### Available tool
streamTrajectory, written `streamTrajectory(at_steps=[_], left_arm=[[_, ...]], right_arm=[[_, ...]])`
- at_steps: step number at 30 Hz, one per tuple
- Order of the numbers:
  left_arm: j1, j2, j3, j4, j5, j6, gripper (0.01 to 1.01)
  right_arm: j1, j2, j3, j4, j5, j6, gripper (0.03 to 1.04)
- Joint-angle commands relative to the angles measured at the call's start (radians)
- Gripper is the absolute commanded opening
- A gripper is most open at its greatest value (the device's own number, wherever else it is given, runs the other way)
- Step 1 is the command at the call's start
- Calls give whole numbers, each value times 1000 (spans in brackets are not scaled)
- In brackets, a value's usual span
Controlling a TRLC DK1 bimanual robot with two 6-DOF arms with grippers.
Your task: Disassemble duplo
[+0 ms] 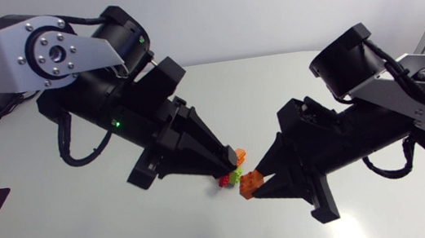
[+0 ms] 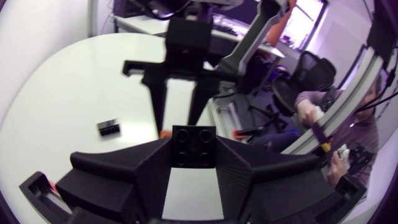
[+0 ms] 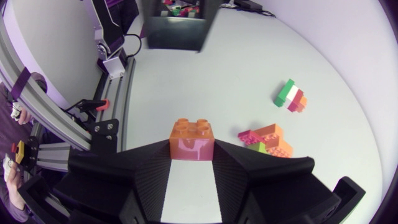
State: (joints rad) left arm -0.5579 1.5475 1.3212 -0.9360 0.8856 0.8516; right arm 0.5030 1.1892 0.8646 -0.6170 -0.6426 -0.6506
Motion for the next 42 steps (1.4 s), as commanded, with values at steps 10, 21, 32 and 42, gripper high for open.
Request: streamTrajectory(at_steps=[10,21,32,42], left_arm=[[116,89,-258,163,-574,1,311],[69,230,-315,264,-666,-83,485],[38,197,-206,263,-665,-178,875],[-51,217,-79,263,-571,-407,903]], right_arm=[[-21,104,-36,69,293,-9,303],[-15,210,-47,88,440,-17,303],[-47,329,-82,161,509,-38,307],[-52,443,-98,234,609,-23,318]])
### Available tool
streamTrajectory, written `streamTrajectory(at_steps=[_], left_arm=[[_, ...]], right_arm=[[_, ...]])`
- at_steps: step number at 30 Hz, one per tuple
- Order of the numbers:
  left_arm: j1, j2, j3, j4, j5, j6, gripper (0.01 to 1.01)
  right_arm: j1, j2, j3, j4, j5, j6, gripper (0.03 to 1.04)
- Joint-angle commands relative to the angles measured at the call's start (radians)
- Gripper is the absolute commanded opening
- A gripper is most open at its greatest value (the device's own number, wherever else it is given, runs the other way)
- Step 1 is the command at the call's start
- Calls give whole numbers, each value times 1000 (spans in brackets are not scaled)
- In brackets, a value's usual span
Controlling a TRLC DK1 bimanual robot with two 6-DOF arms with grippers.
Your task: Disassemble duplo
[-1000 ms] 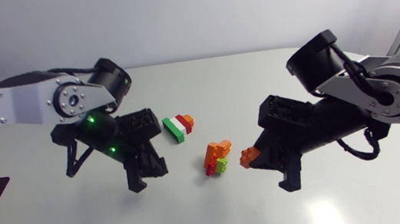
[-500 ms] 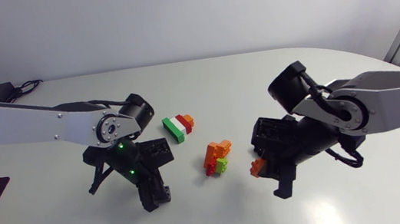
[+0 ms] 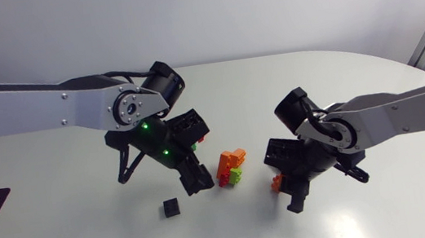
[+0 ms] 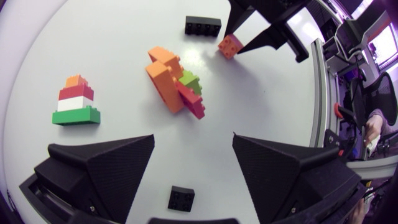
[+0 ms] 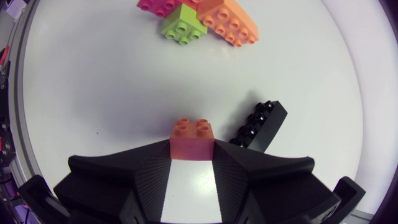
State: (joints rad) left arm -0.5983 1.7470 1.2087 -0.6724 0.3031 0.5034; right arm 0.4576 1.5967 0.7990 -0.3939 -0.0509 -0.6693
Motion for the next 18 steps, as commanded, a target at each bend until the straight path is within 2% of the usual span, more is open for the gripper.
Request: streamTrajectory(at_steps=[1,3,4,7,8,13,18], left_arm=[[-17,25,41,-1,14,-66,903],[-24,39,54,-1,16,-95,903],[-31,48,60,-1,18,-111,903],[-47,68,66,-3,18,-147,903],[-55,75,68,-3,18,-161,903],[-78,137,83,-6,8,-213,893],[-101,177,114,22,-93,-286,864]], right_arm=[[-7,43,-30,15,17,-4,321],[-8,54,-26,20,22,0,336],[-8,57,-23,18,22,5,418],[-8,58,-20,20,28,25,975],[-8,54,-18,18,29,28,1005],[-4,-3,-15,7,29,54,1005],[4,-57,-7,-17,26,79,1005]])
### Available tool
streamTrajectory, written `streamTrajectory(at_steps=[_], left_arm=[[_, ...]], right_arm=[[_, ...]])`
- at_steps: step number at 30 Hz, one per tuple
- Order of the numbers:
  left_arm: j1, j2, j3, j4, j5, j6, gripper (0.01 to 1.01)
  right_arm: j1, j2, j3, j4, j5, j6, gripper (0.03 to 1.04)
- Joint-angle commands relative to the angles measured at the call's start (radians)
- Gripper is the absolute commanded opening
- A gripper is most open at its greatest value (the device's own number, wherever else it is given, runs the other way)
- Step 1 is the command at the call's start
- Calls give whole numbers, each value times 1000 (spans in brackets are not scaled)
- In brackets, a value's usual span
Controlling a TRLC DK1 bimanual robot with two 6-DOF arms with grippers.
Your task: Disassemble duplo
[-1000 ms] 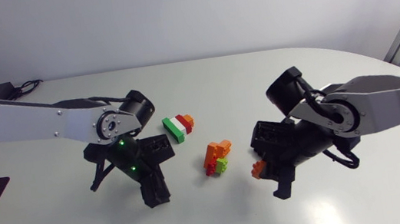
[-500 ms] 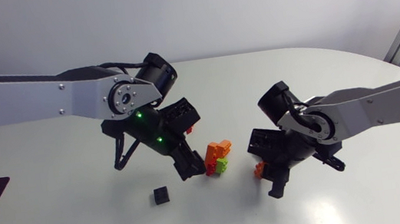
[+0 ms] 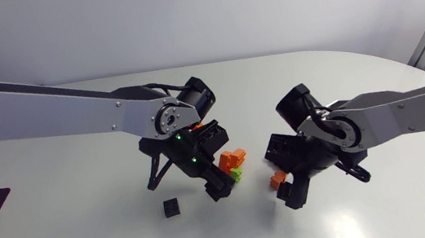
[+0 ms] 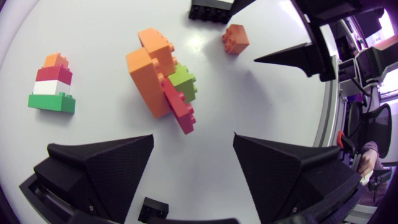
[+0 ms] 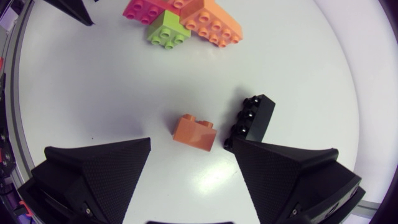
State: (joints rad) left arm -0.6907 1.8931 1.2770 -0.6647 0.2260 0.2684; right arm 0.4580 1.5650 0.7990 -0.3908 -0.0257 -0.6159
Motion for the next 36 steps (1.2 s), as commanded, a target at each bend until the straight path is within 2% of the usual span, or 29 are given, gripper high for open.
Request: streamTrajectory(at_steps=[1,6,15,17,18,21,25,30,36], left_arm=[[-15,38,53,19,-33,-64,862],[-21,69,79,54,-93,-118,800],[-27,141,111,65,-125,-147,526],[-27,152,110,68,-126,-147,433],[-27,158,110,66,-129,-147,346],[-27,155,97,74,-136,-127,316],[-18,113,41,129,-136,-51,298],[-10,17,-67,228,-154,58,290],[25,-140,-157,258,-120,192,292]], right_arm=[[5,-33,-6,-22,3,30,1005],[8,-65,-9,-25,3,44,1005],[8,-86,-12,-25,0,44,1005],[8,-89,-12,-25,0,44,1005],[8,-91,-12,-25,0,44,1003],[8,-103,-14,-26,0,41,1002],[5,-140,-18,-26,-19,39,1002],[-32,-184,-4,-40,-109,41,1002],[-51,-230,-23,-17,-214,-13,1002]])
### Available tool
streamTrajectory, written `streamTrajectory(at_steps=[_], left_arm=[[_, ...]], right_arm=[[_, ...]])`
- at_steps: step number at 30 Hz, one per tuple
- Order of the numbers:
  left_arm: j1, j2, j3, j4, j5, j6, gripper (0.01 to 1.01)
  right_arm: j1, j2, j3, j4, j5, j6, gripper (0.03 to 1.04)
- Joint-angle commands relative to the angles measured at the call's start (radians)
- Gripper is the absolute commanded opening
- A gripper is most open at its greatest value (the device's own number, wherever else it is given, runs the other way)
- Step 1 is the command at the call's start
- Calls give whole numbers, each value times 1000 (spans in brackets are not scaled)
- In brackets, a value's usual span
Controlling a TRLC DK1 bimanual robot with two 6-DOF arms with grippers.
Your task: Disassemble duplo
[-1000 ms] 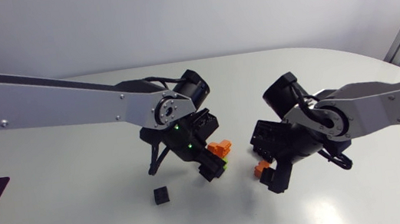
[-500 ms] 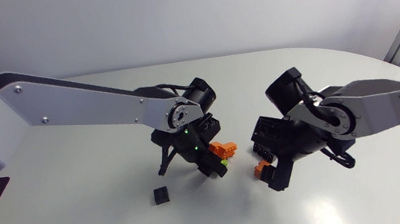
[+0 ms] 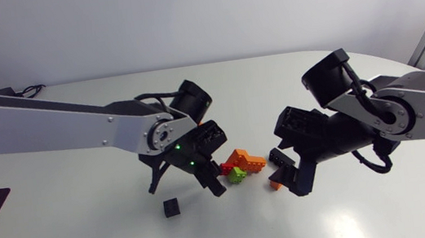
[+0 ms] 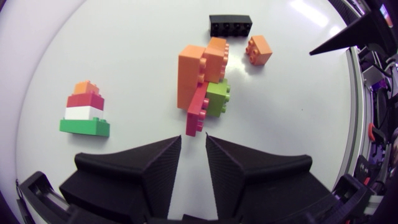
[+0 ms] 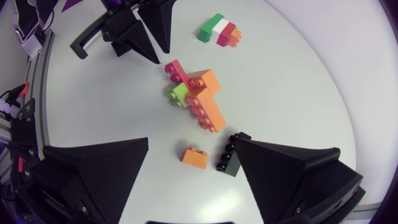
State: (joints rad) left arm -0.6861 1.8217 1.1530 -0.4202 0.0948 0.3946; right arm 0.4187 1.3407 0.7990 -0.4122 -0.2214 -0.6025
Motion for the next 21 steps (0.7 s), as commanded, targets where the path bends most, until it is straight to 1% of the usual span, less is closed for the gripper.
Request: streamTrajectory(at_steps=[1,4,6,9,12,21], left_arm=[[30,-87,-39,20,23,76,292],[53,-98,-26,23,54,79,298],[49,-78,-21,34,57,76,315],[31,-41,-27,52,57,78,516],[26,-18,-24,60,88,82,625],[19,45,16,60,132,112,620]], right_arm=[[-15,0,-23,16,-22,-31,1002],[-15,34,-15,39,-26,-36,1002],[-8,48,-12,42,-26,-29,1002],[-1,46,-21,50,-26,-22,1002],[-3,35,-37,49,-26,-28,1002],[-15,11,-60,46,-33,-36,1002]])
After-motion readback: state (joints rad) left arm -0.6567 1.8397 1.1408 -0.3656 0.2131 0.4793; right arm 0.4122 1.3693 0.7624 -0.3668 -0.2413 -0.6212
